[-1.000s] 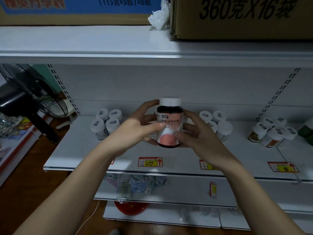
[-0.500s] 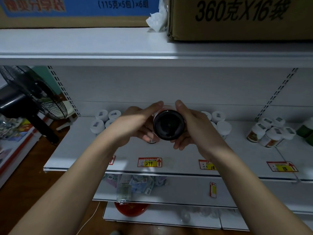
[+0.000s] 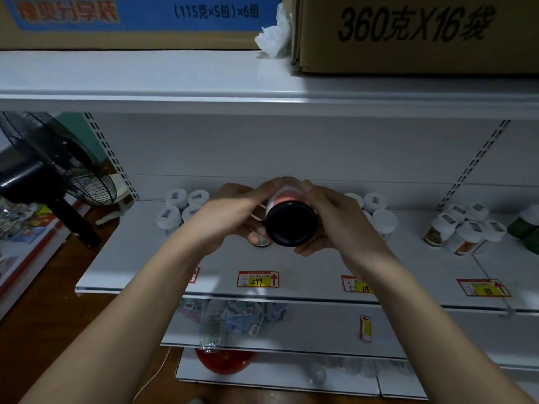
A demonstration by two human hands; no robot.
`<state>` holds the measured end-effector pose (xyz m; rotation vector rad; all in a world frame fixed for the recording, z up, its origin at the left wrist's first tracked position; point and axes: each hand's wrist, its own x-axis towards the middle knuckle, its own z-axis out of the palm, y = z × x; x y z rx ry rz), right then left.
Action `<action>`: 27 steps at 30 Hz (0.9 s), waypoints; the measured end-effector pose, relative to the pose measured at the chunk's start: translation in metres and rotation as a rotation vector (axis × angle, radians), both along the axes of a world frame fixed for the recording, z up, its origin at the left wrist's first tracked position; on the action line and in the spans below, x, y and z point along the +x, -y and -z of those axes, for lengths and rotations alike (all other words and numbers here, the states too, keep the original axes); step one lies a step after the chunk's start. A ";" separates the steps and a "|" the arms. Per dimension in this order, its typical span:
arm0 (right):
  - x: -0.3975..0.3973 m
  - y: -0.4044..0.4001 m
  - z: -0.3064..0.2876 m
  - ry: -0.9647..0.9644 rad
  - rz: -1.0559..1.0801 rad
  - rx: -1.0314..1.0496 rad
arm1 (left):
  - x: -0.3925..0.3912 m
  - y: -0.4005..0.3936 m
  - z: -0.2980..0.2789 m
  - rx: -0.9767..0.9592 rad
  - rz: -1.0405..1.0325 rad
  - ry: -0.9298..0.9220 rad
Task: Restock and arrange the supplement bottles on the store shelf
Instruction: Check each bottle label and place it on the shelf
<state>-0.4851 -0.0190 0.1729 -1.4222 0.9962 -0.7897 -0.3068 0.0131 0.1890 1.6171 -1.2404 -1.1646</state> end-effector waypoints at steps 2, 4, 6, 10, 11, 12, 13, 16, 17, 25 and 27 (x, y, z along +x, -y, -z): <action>-0.001 0.001 0.003 0.006 0.001 -0.031 | 0.002 0.000 0.003 -0.051 0.006 0.016; -0.003 0.002 0.007 0.011 -0.018 -0.060 | 0.005 -0.001 0.005 -0.098 0.015 -0.009; -0.004 0.001 0.009 0.007 -0.053 -0.107 | 0.006 -0.003 0.005 -0.123 0.009 -0.066; -0.004 0.001 0.016 0.027 -0.093 -0.192 | 0.010 -0.003 0.005 -0.180 0.035 -0.095; -0.004 0.002 0.019 0.030 -0.093 -0.207 | 0.012 -0.003 0.005 -0.204 0.046 -0.097; -0.004 0.003 0.021 0.029 -0.094 -0.220 | 0.015 -0.003 0.006 -0.228 0.057 -0.097; -0.005 0.004 0.023 0.022 -0.097 -0.232 | 0.018 -0.004 0.006 -0.249 0.070 -0.094; -0.007 0.007 0.028 -0.017 -0.127 -0.277 | 0.025 -0.005 0.007 -0.293 0.123 -0.085; -0.007 0.008 0.030 -0.021 -0.132 -0.296 | 0.026 -0.006 0.008 -0.304 0.138 -0.087; 0.004 0.011 0.037 0.037 -0.163 -0.357 | 0.036 -0.004 0.013 -0.355 0.164 -0.024; 0.009 0.014 0.038 0.030 -0.172 -0.374 | 0.035 0.000 0.012 -0.393 0.133 0.002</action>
